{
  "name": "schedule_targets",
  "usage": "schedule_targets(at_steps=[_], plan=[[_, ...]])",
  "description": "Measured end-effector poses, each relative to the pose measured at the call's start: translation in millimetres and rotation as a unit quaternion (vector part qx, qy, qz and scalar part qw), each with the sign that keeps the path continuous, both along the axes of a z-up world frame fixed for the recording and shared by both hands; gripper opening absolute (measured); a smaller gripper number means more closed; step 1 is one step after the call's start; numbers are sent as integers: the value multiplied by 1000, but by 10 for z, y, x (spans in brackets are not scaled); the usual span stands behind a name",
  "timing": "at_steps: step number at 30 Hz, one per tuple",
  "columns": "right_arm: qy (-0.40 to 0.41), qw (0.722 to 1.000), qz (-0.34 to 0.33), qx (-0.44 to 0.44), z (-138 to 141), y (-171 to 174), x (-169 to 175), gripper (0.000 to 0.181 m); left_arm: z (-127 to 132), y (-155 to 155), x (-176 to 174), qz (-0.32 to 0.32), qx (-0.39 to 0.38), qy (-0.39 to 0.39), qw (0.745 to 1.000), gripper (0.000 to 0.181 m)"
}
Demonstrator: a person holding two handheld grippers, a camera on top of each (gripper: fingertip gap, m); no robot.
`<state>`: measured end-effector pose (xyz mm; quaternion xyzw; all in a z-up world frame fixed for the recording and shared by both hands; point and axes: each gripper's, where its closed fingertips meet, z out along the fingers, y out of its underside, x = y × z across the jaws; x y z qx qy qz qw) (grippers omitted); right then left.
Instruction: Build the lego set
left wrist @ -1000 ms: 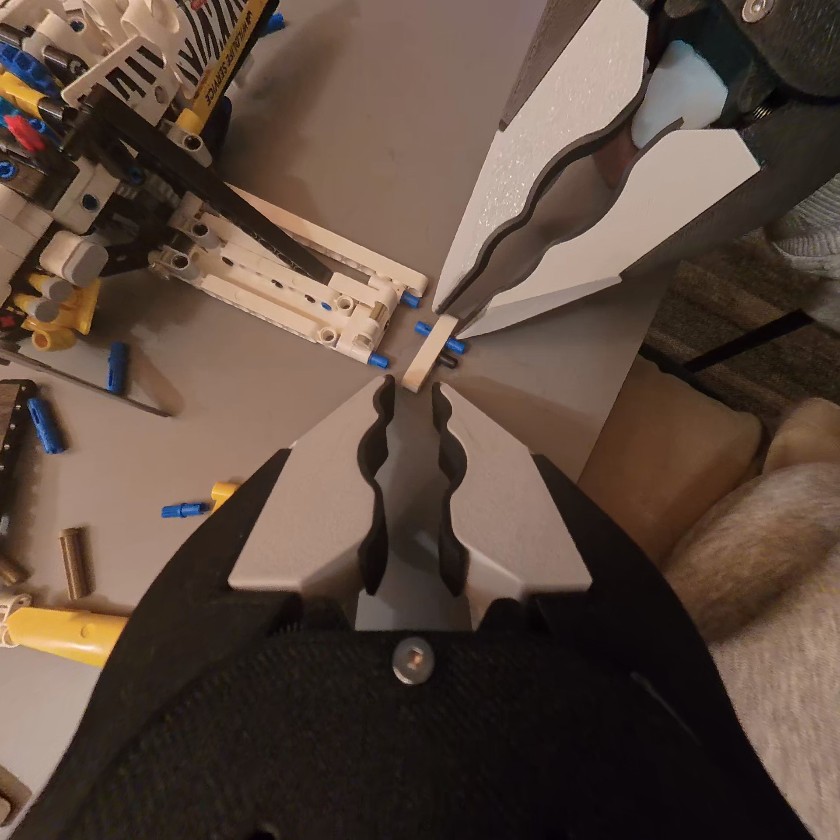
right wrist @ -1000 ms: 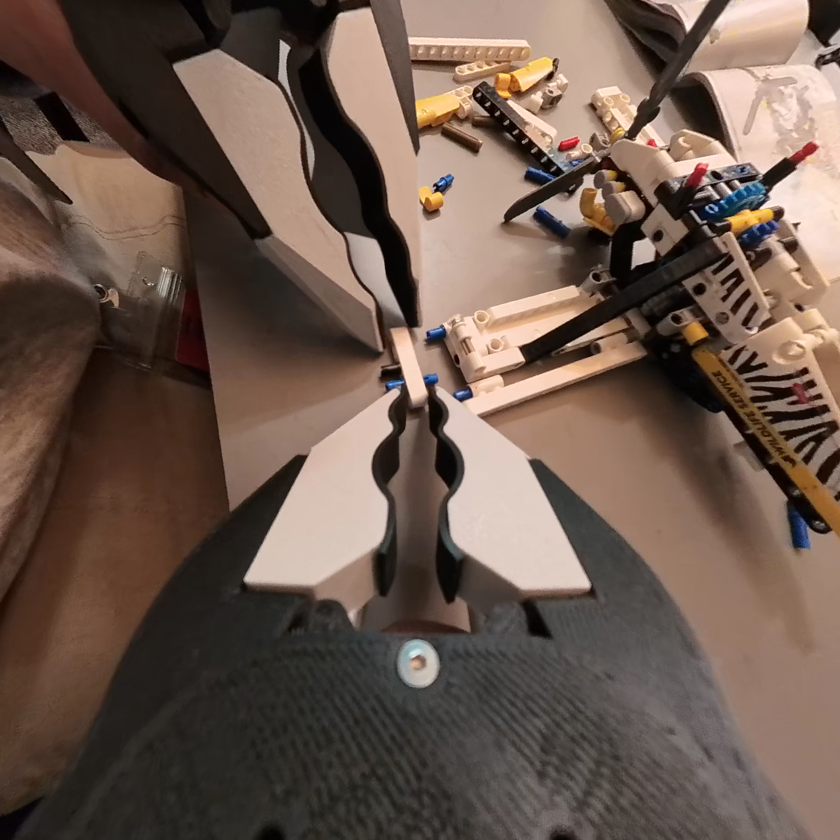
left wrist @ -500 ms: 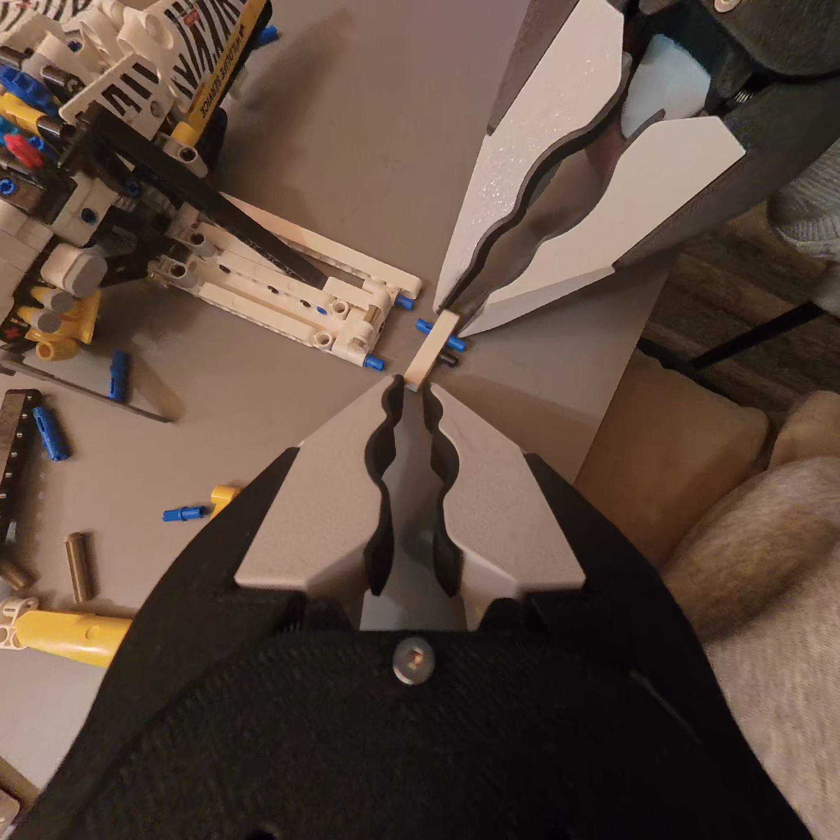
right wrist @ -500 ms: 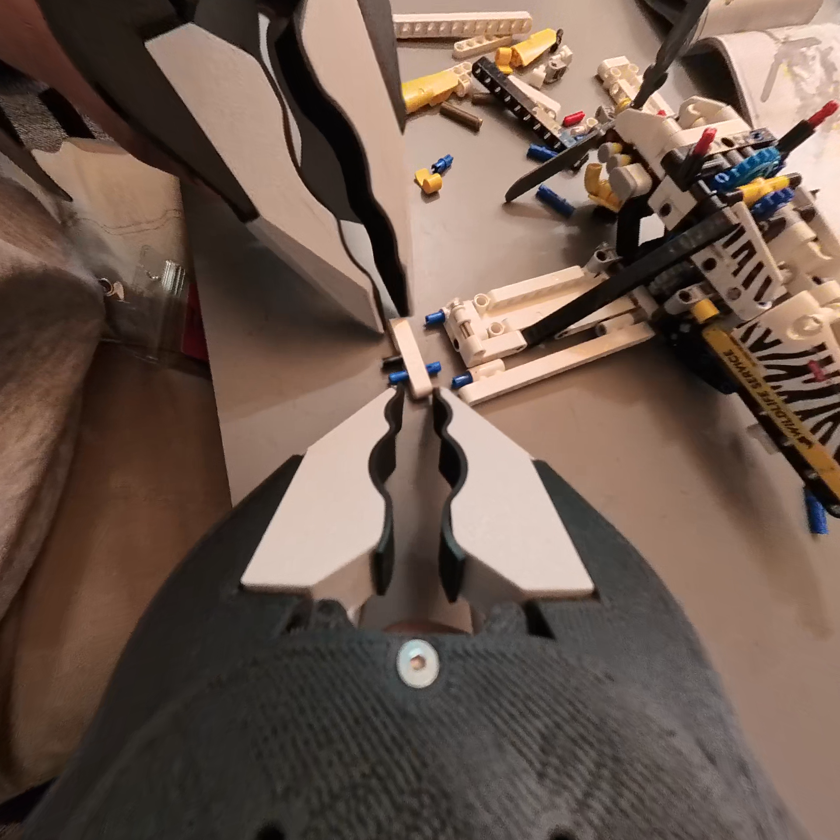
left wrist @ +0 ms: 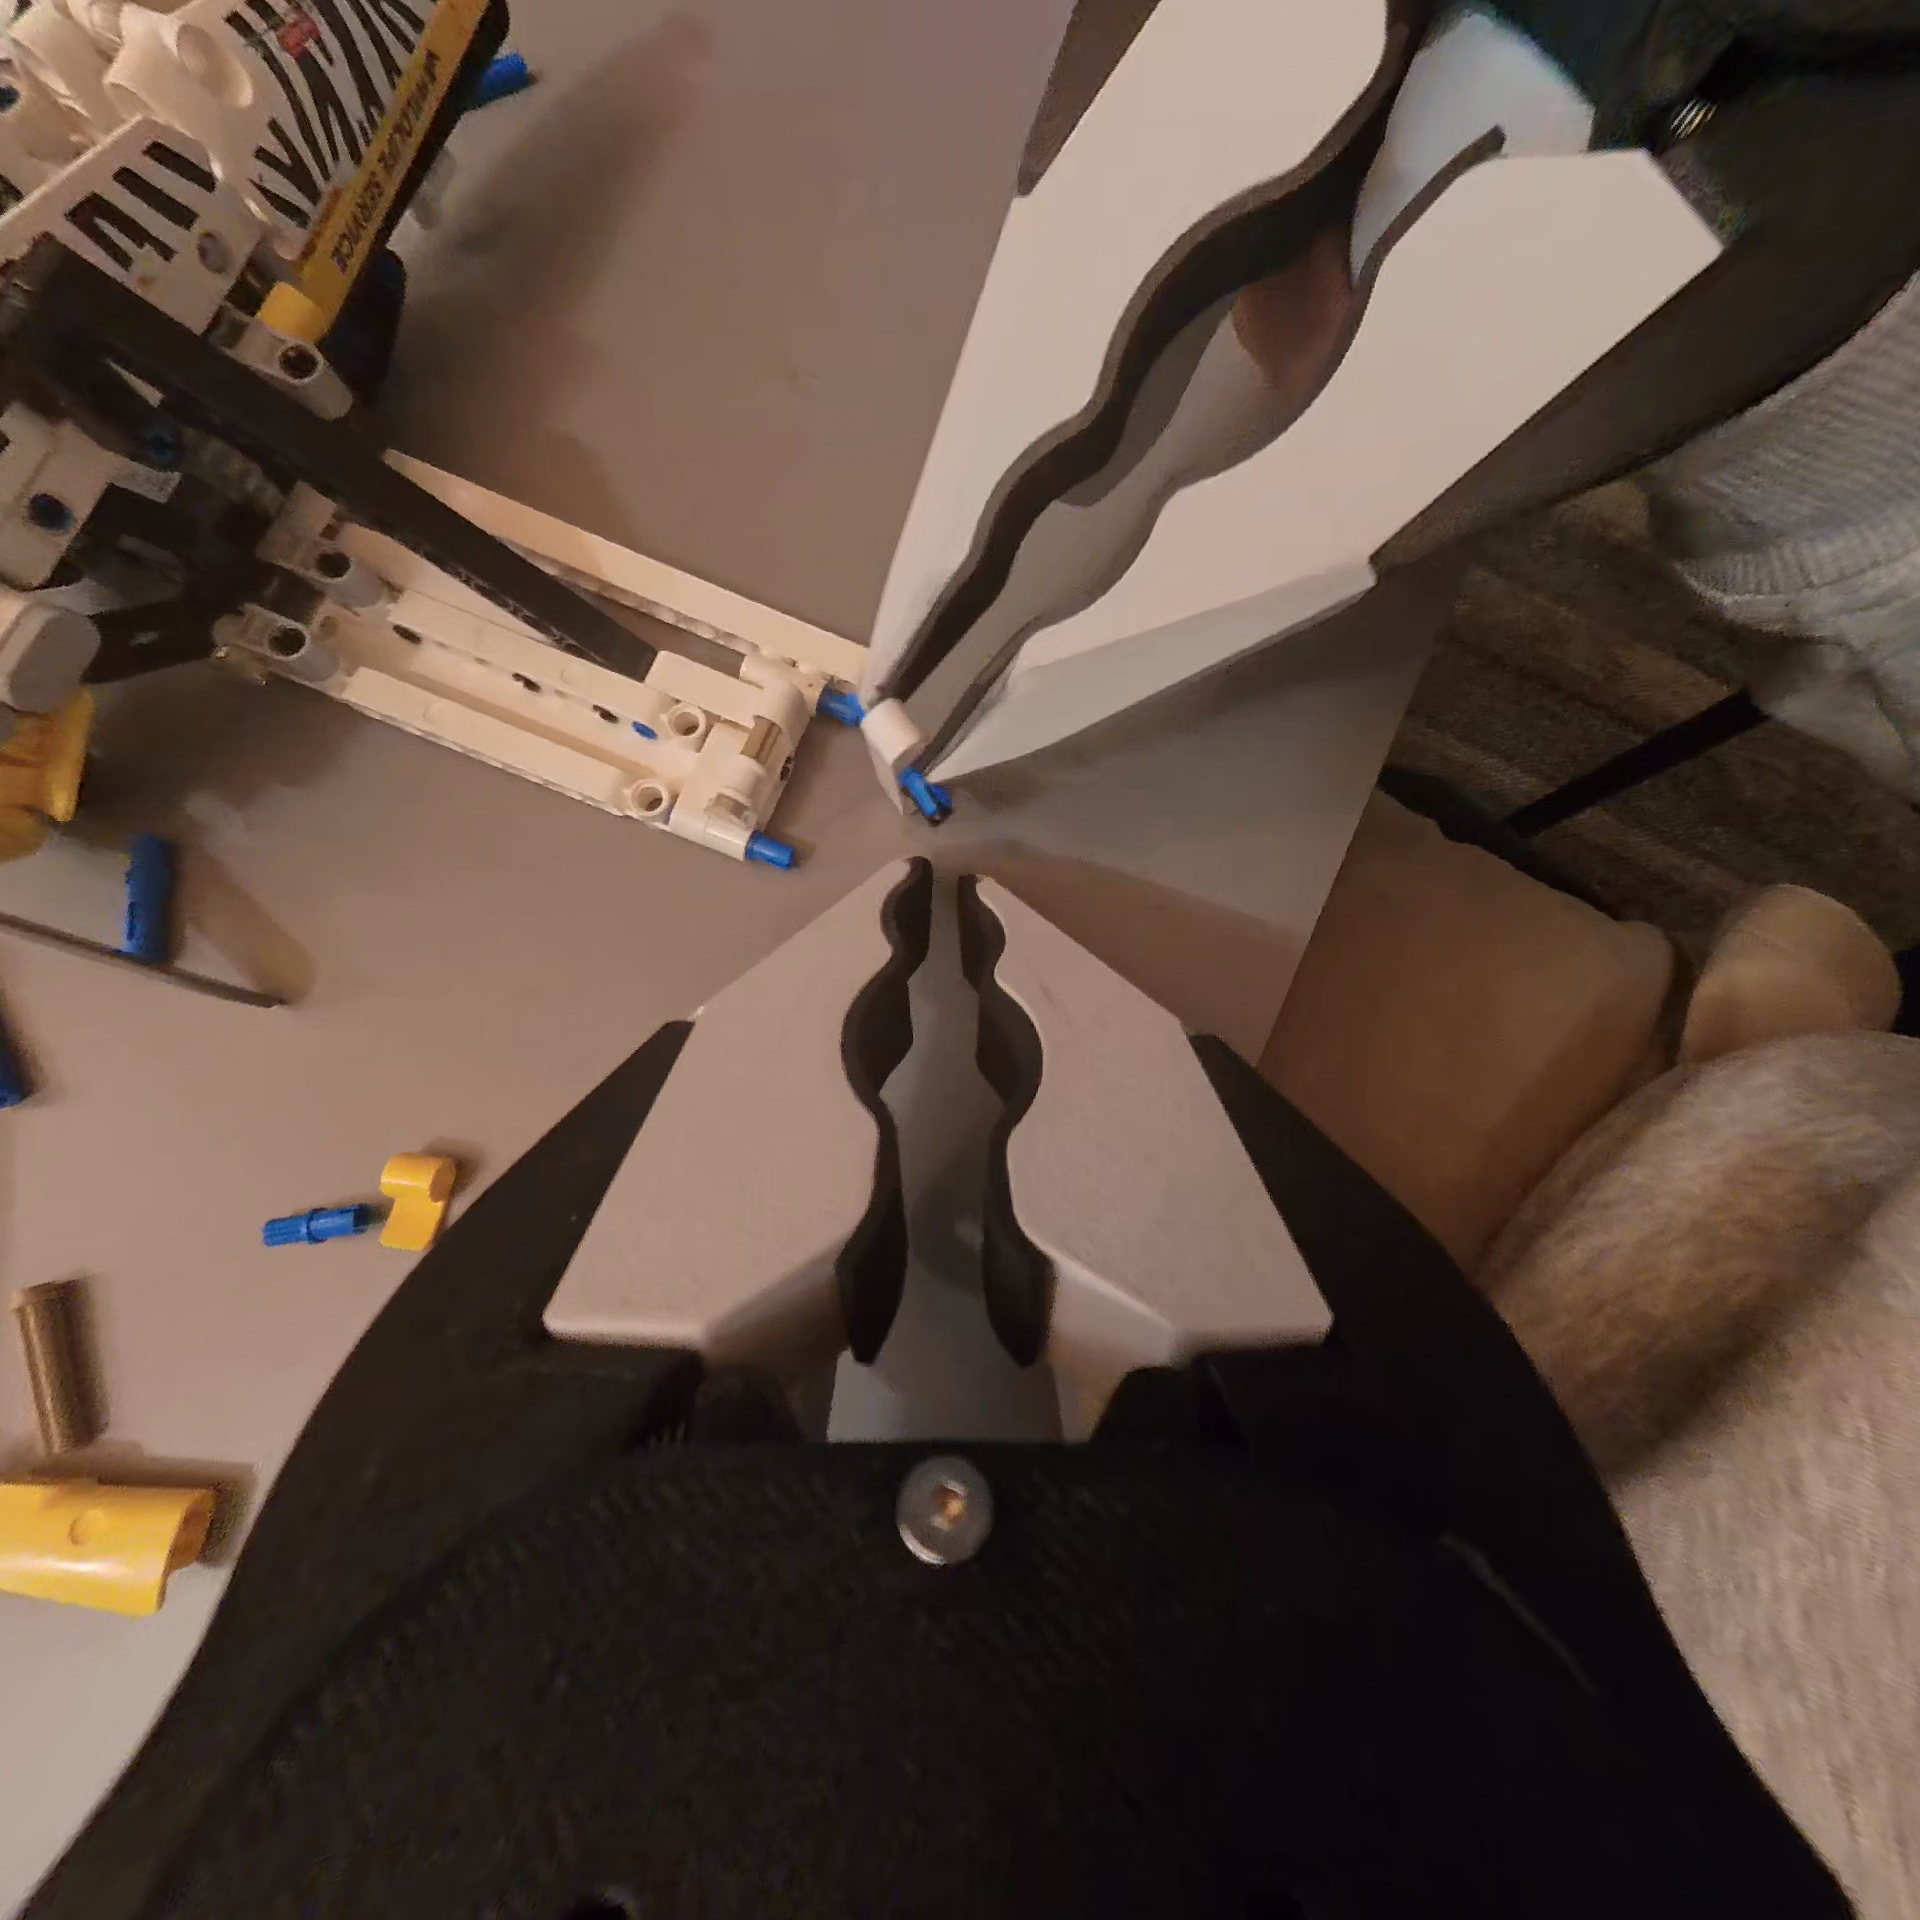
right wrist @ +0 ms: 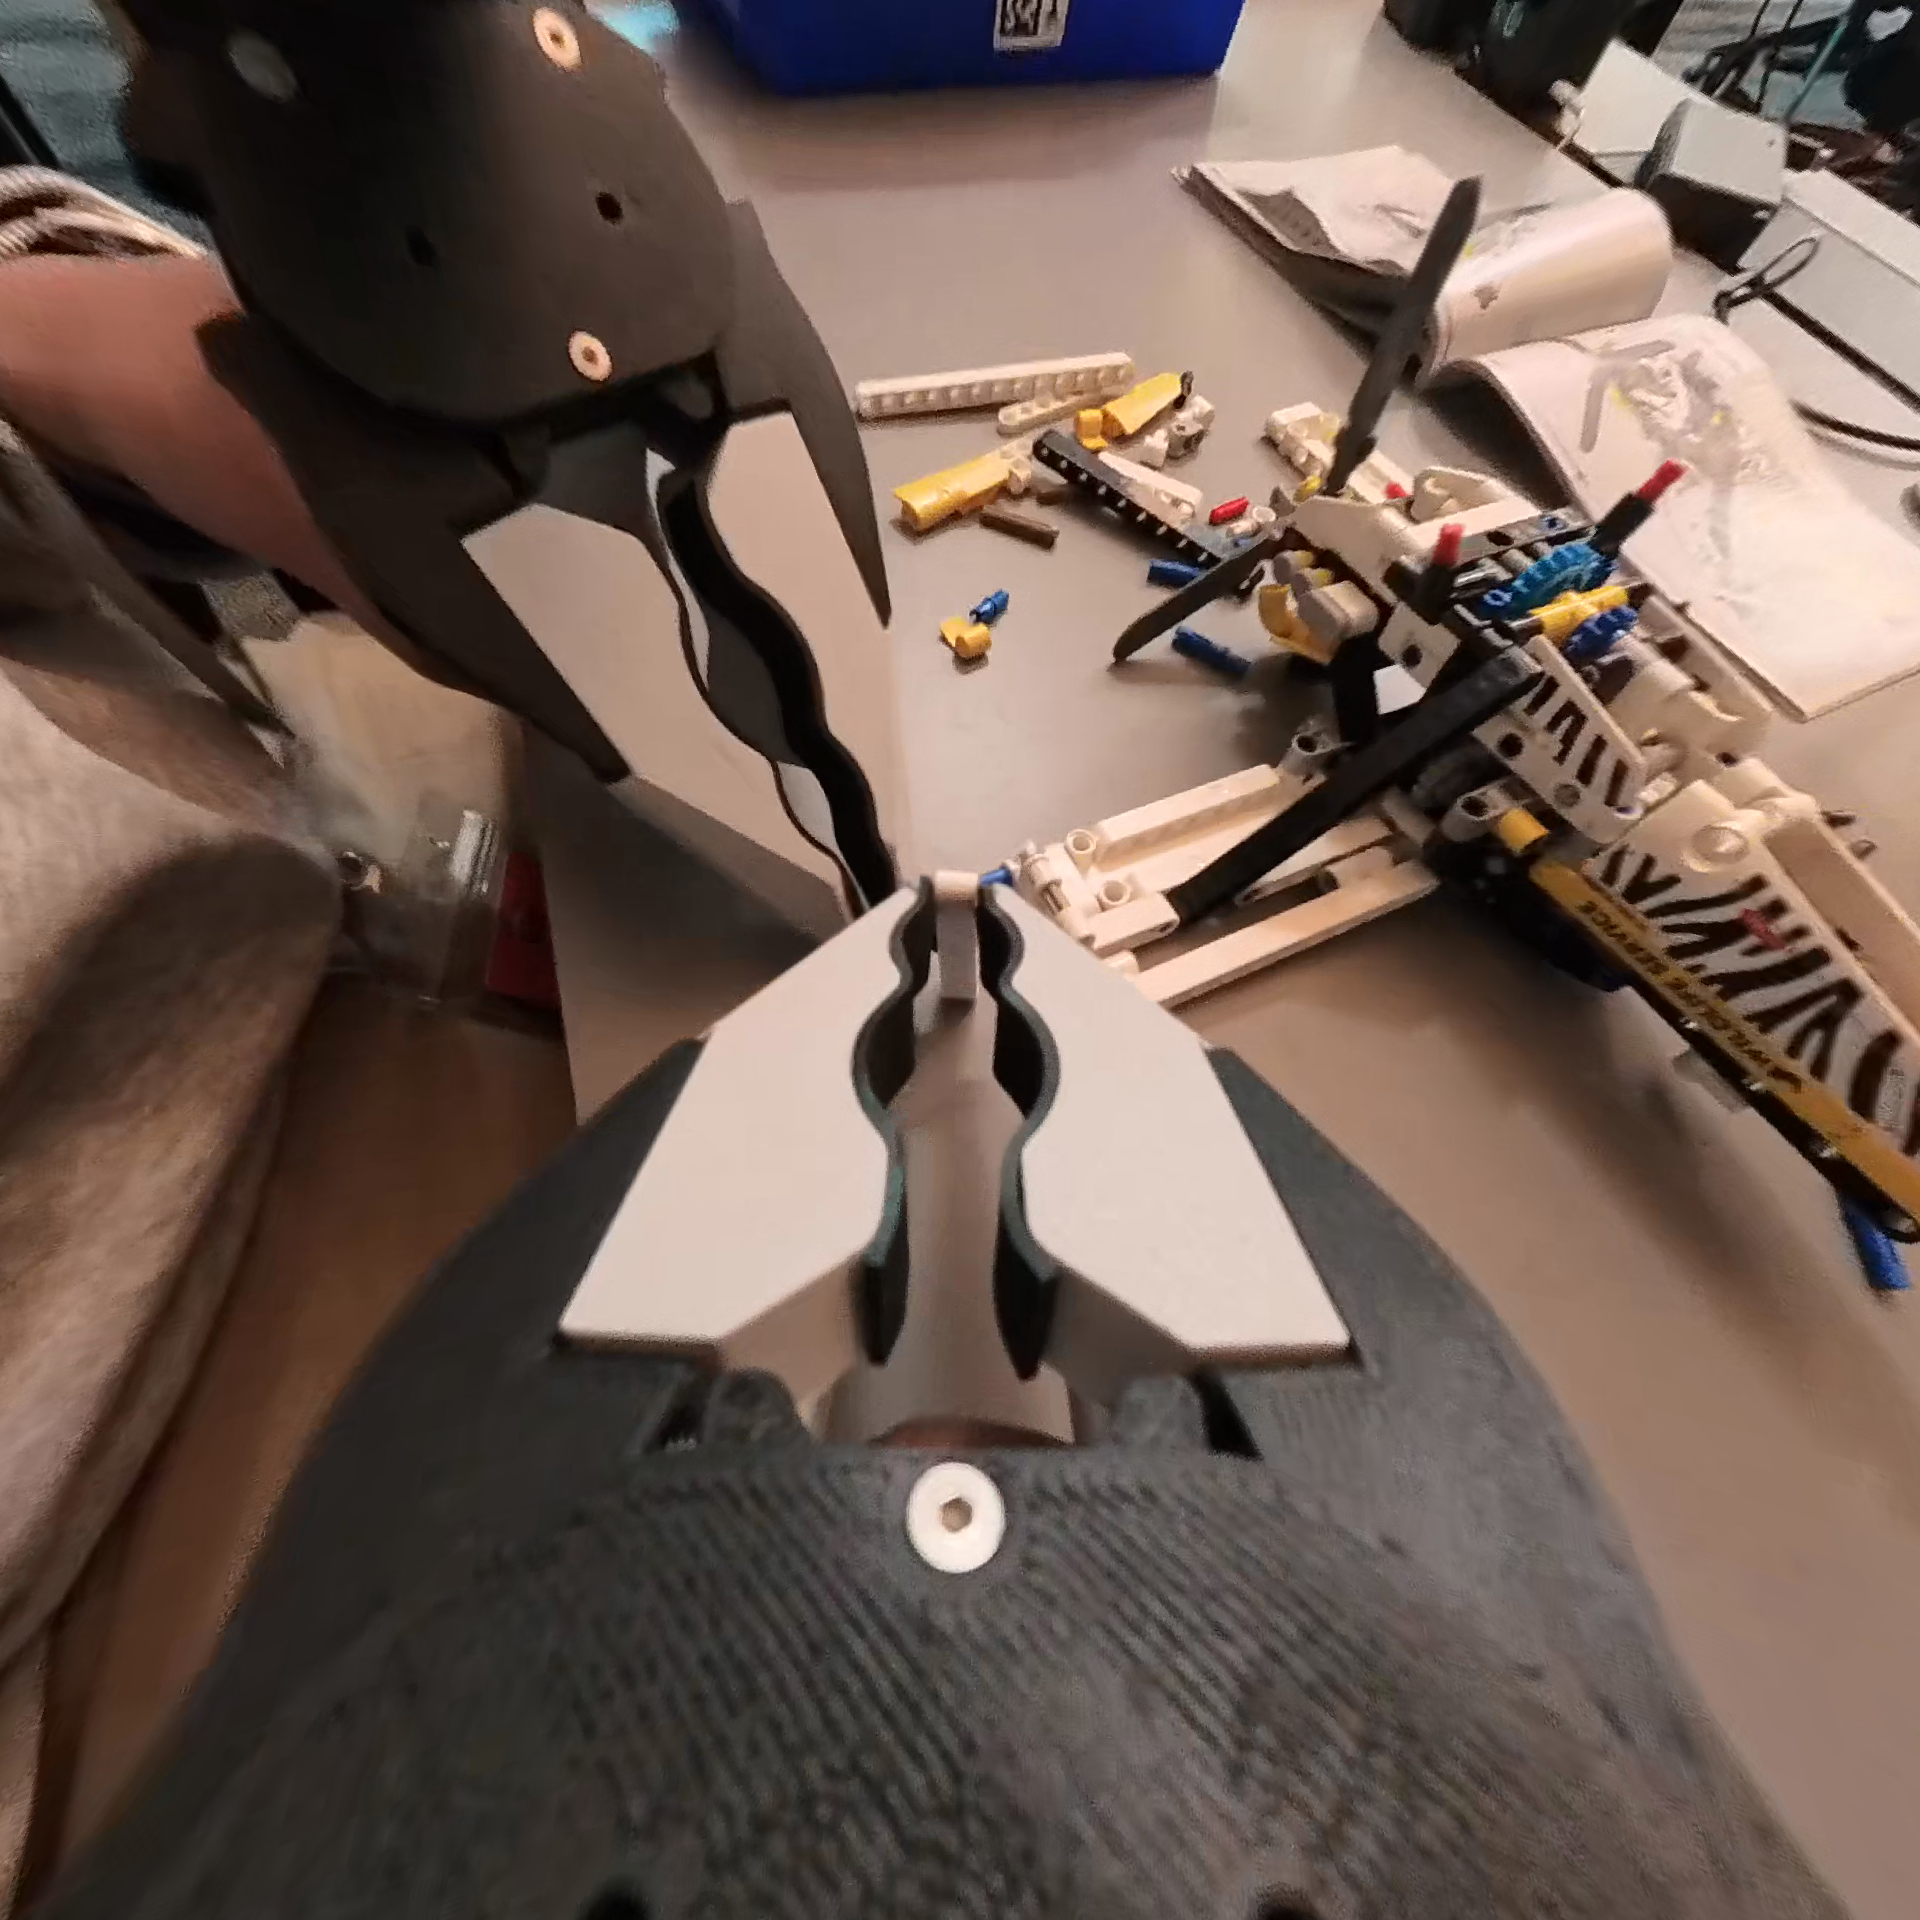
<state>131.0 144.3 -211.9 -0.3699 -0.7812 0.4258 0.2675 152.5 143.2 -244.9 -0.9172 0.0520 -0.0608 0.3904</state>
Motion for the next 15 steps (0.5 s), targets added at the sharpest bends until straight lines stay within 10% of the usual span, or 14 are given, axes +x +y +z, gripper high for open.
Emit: schedule_targets(at_steps=[15], plan=[[-24, 997, 1, 74, -194, -100, -85, 20, 71, -196, -134, 15, -1, -53, 998, 10]])
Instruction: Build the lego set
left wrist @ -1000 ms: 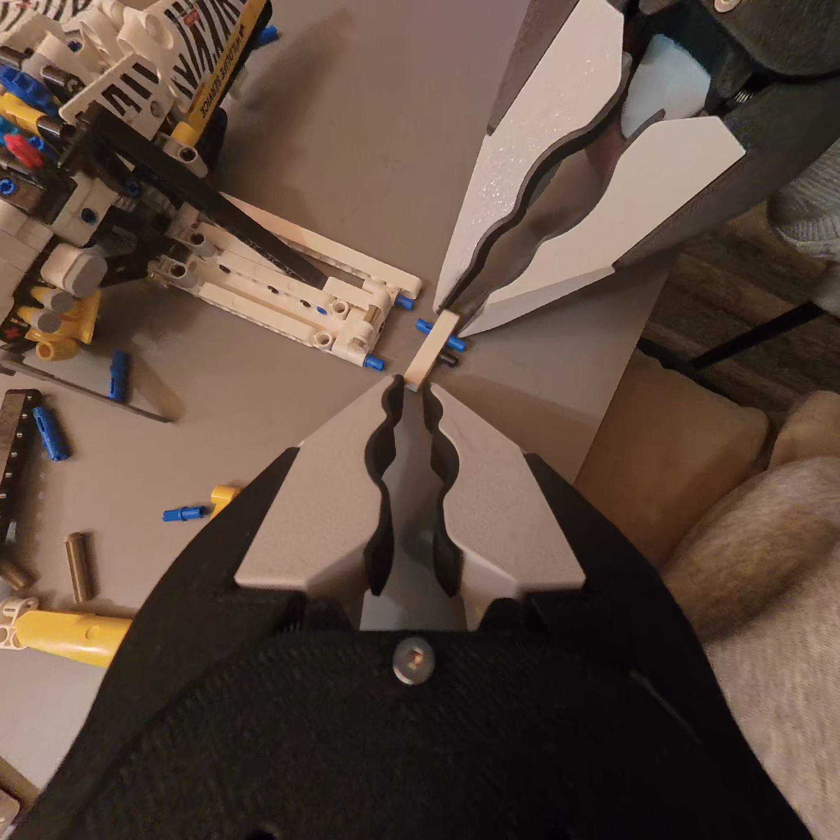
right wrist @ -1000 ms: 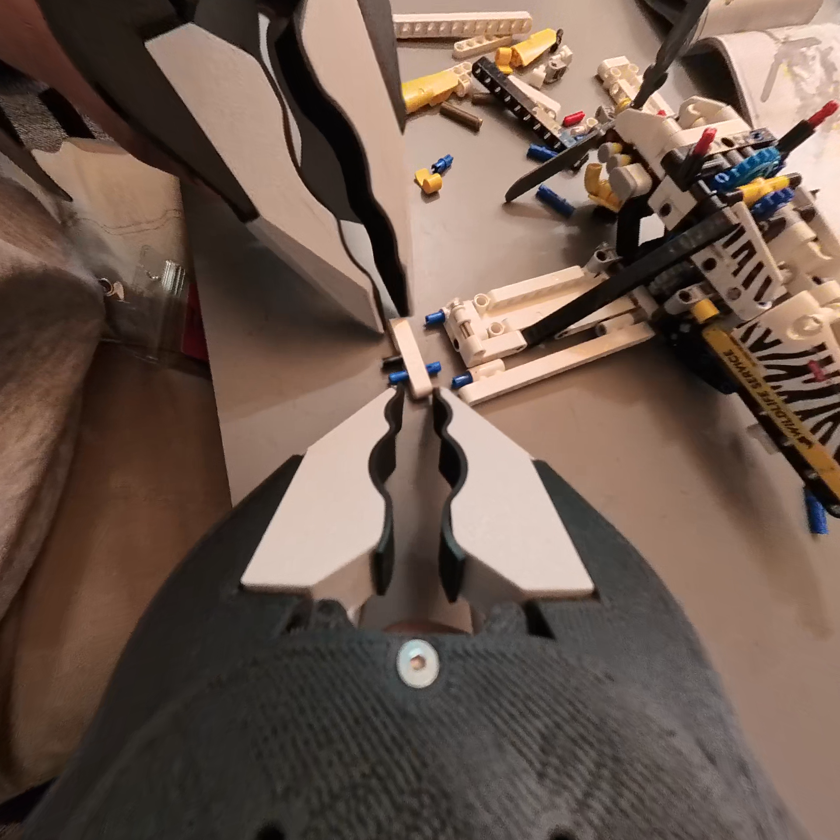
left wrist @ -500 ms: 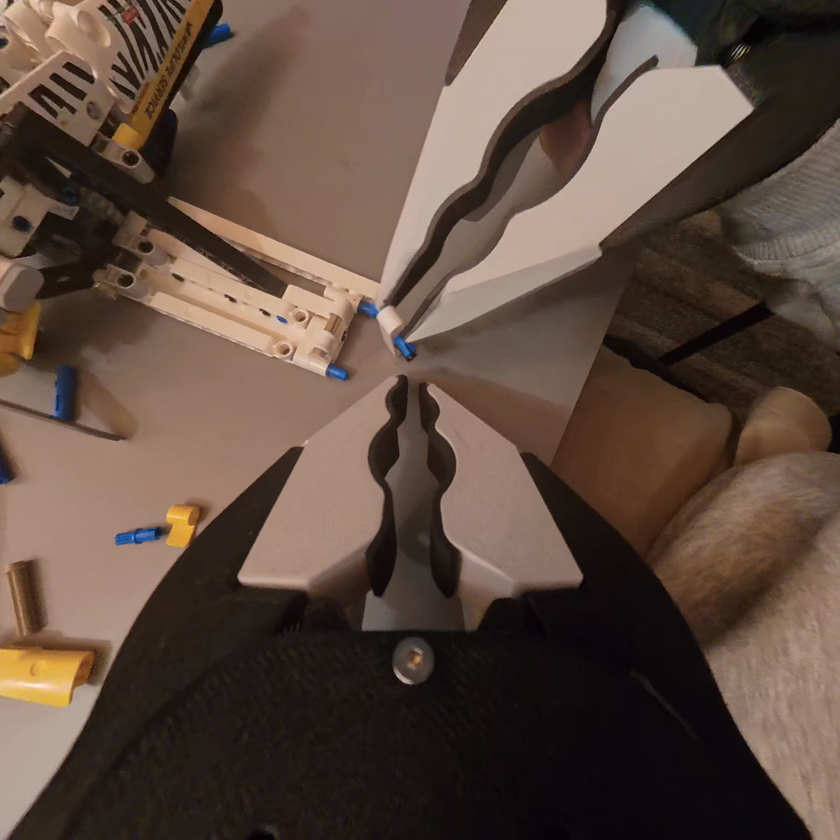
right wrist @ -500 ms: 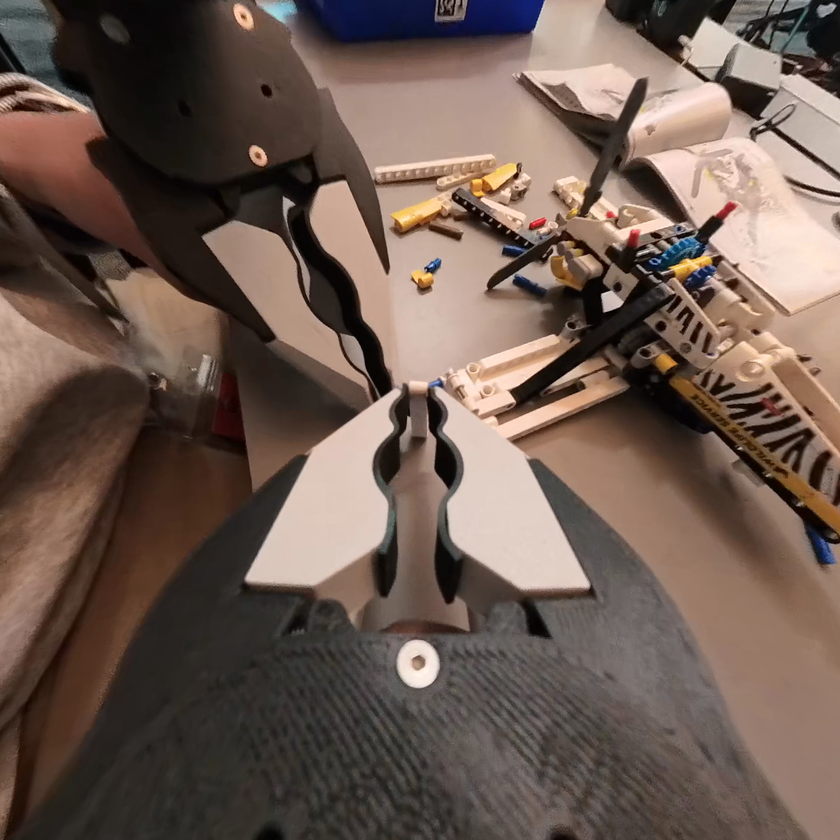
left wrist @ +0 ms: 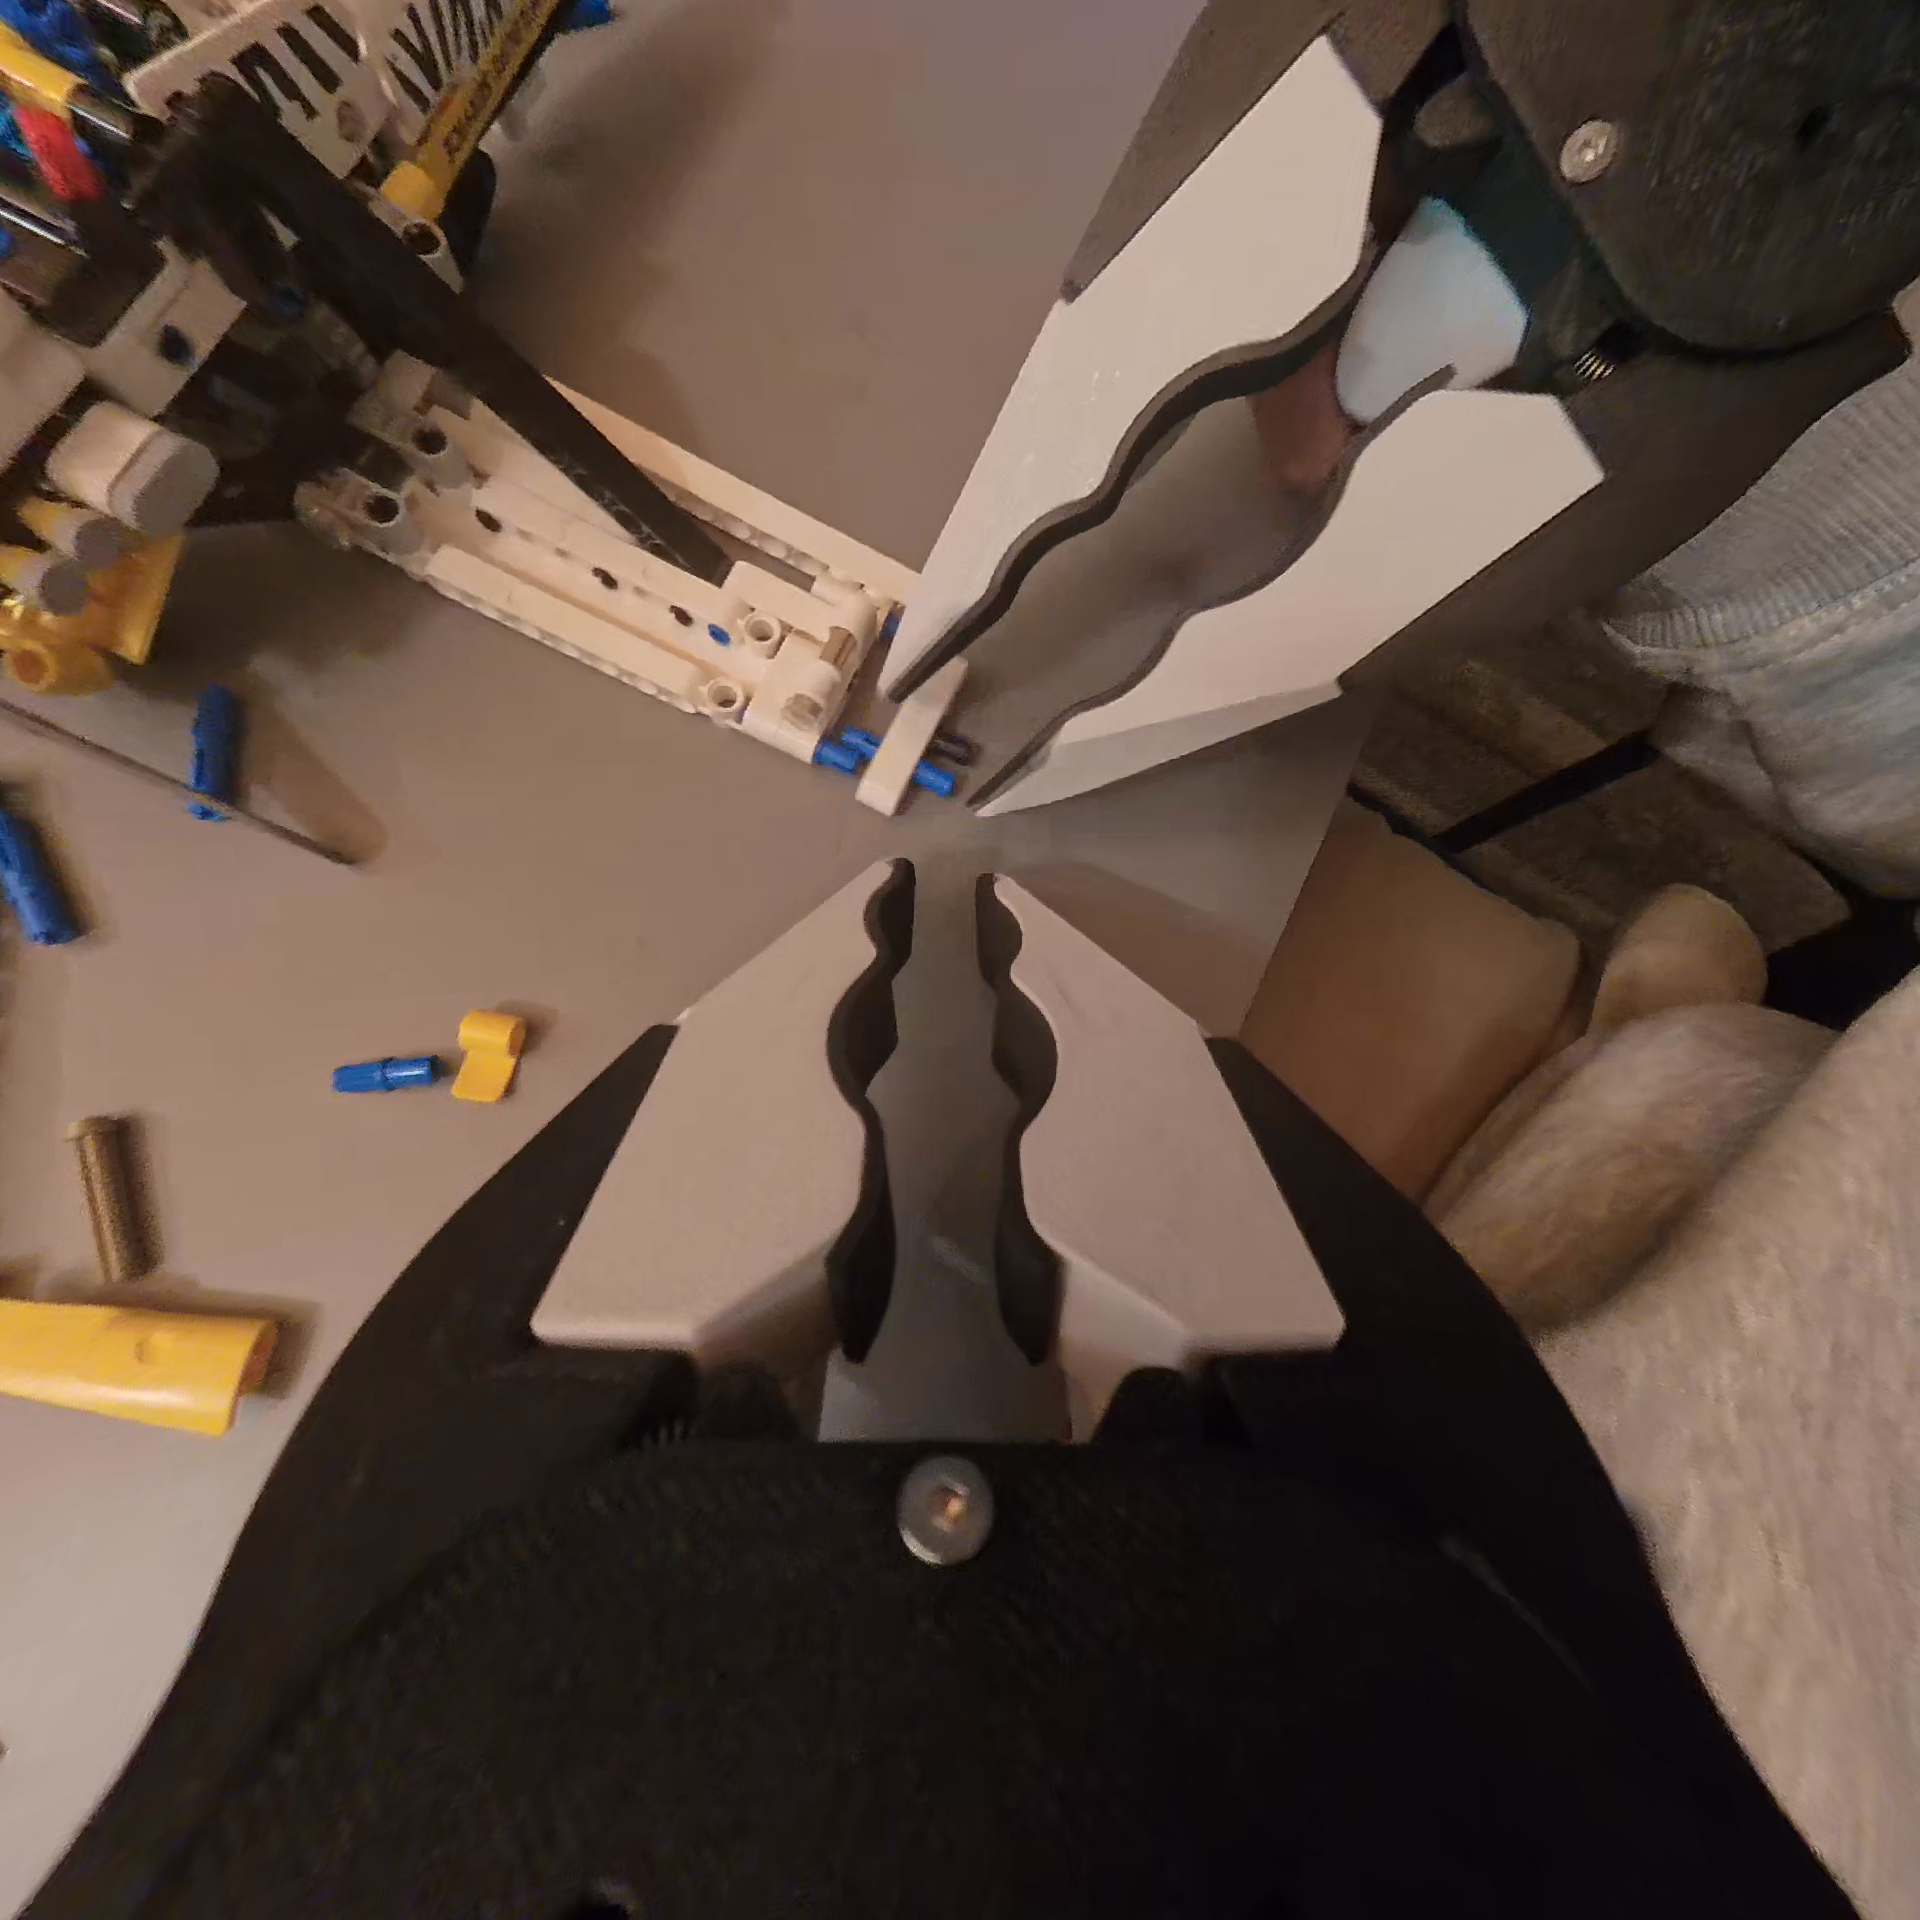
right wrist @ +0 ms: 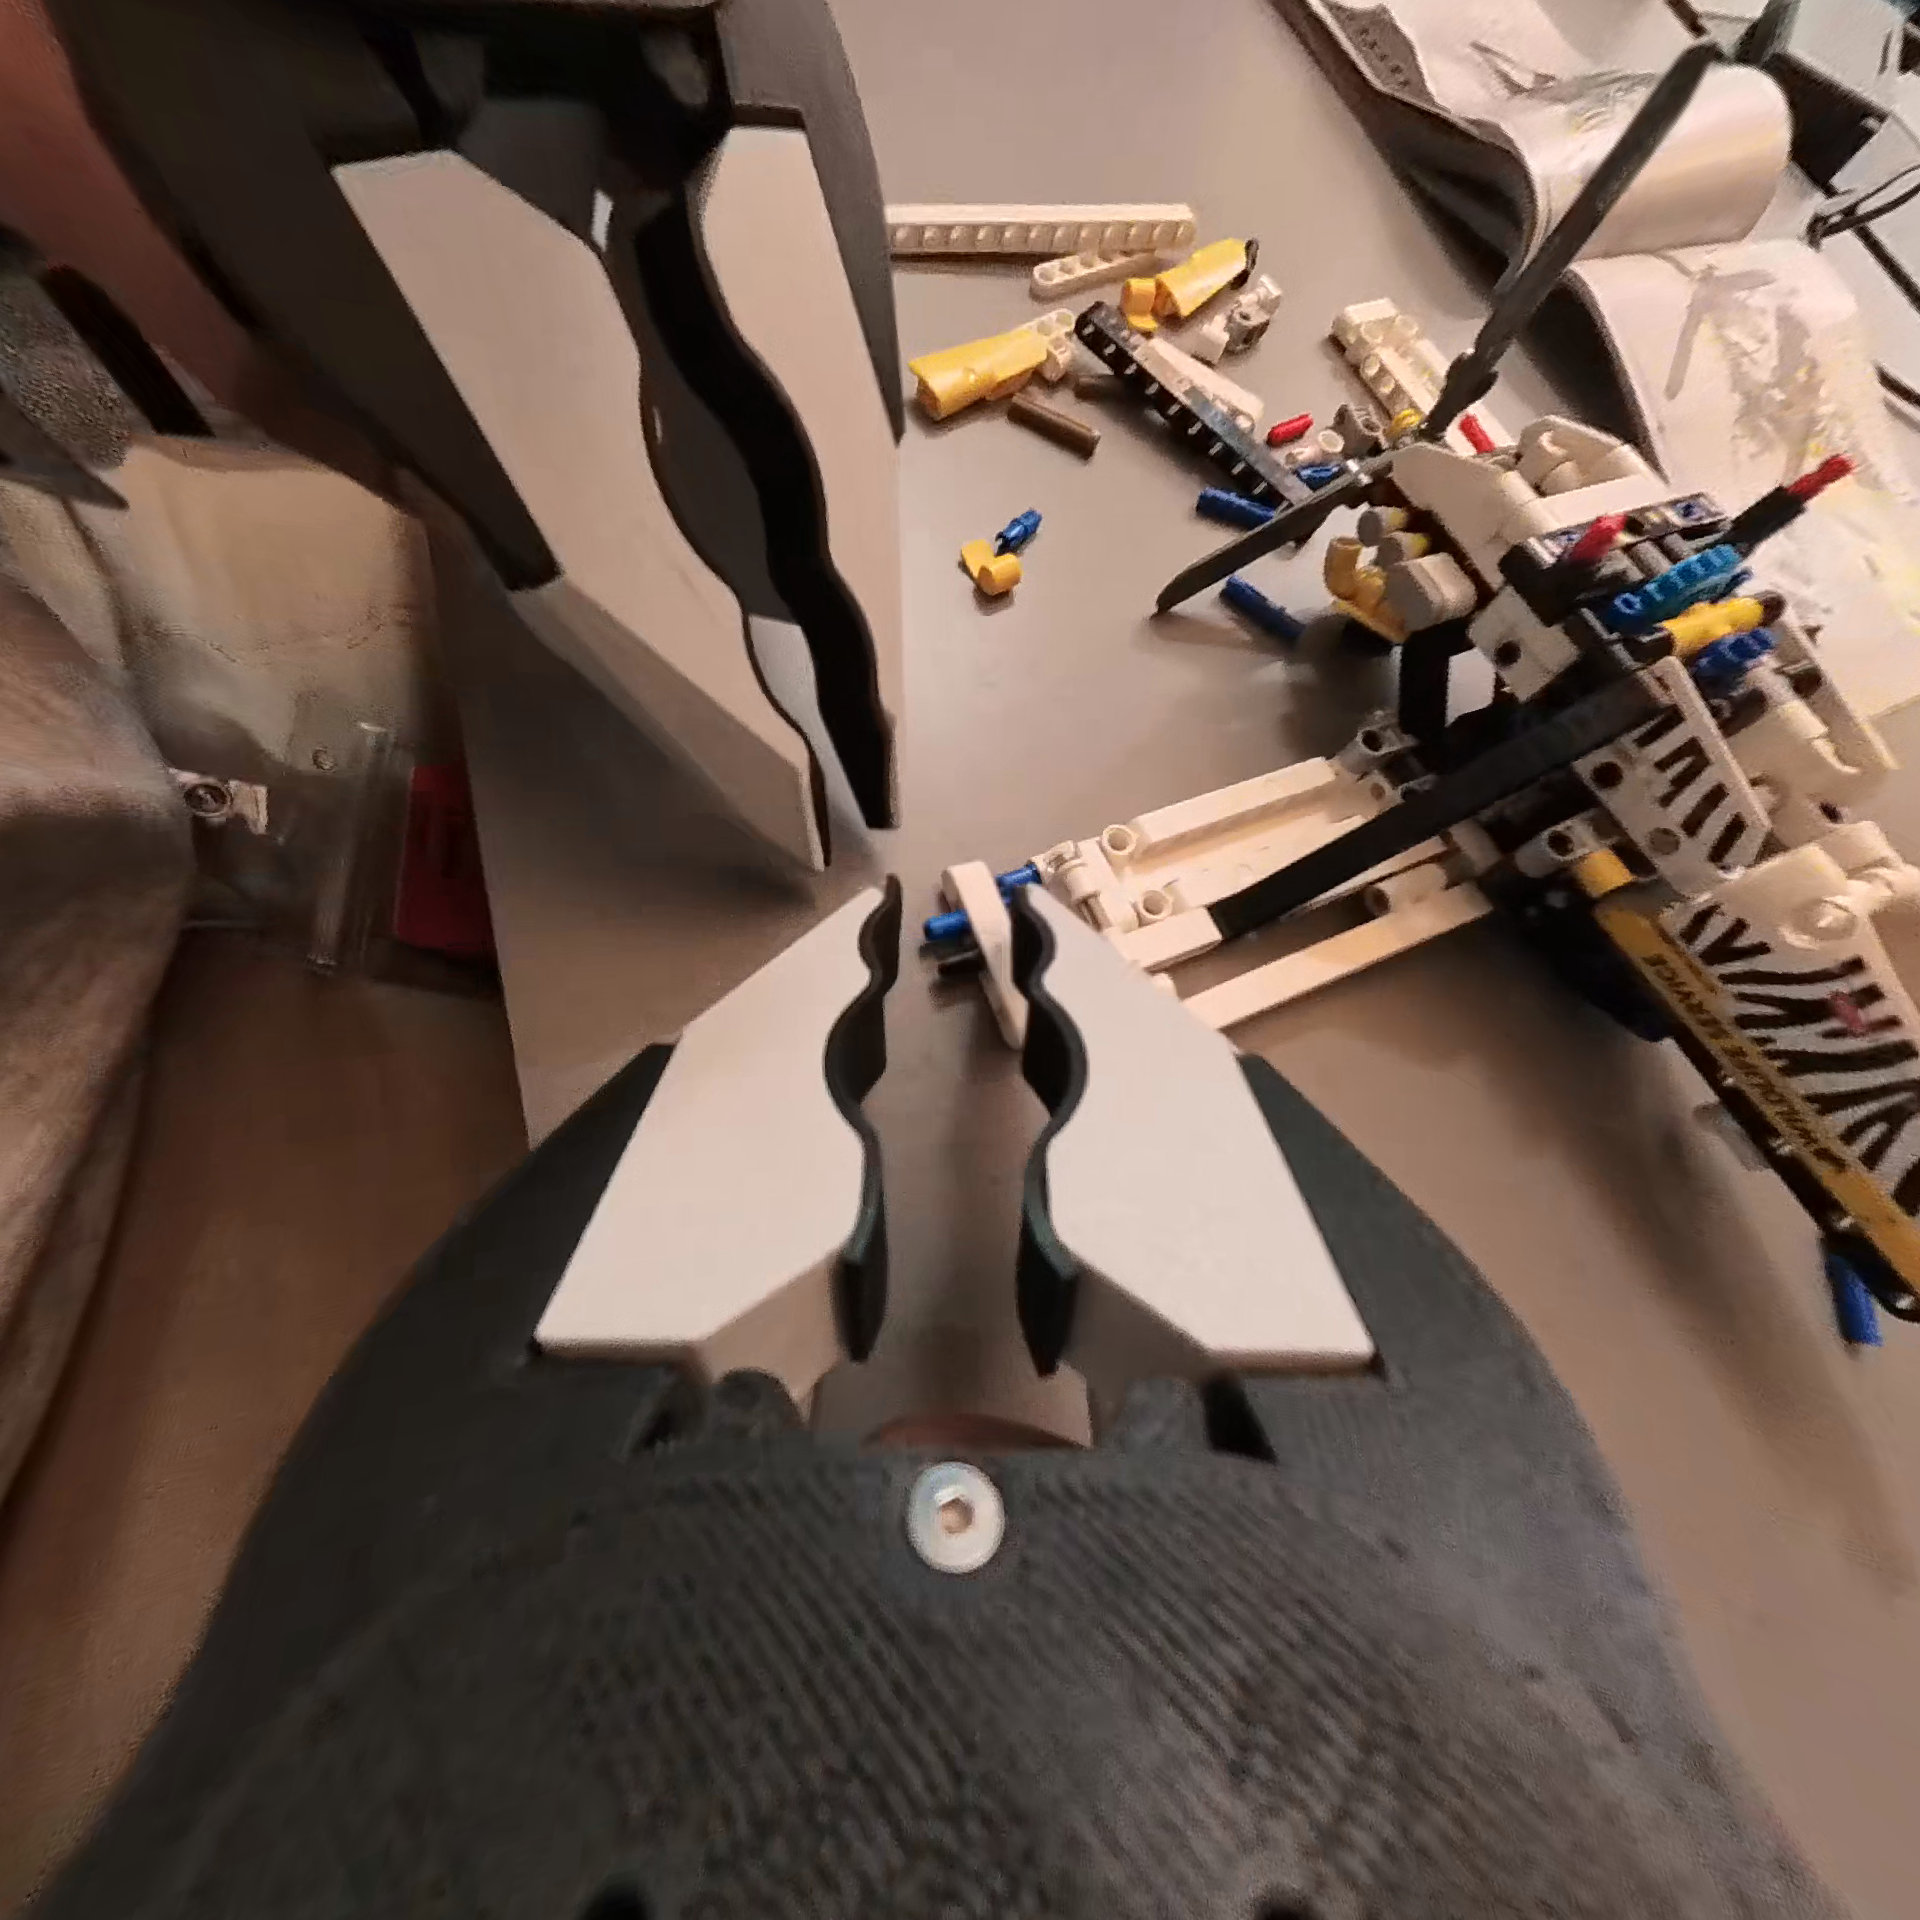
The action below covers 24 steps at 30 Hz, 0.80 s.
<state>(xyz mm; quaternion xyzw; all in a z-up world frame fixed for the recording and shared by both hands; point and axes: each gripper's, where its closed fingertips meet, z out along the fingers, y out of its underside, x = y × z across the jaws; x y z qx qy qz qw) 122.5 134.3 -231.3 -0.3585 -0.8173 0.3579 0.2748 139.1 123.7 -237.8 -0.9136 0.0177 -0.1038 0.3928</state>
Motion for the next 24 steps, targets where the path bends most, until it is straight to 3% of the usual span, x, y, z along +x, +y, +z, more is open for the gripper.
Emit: schedule_targets(at_steps=[7, 12, 17, 24], plan=[[-10, 999, -33, 10, -39, 297, 96, 24, -42, 68, -56, 5, -2, 37, 999, 16], [-7, 999, -33, 28, -75, 309, 82, 19, -77, 135, -120, 9, -6, 84, 996, 20], [-5, 998, -49, 30, -74, 382, 48, 34, -78, 150, -215, 19, -4, 70, 997, 28], [-33, 999, -37, -2, -92, 397, 43, 40, -73, 225, -235, -11, 3, 95, 995, 33]])
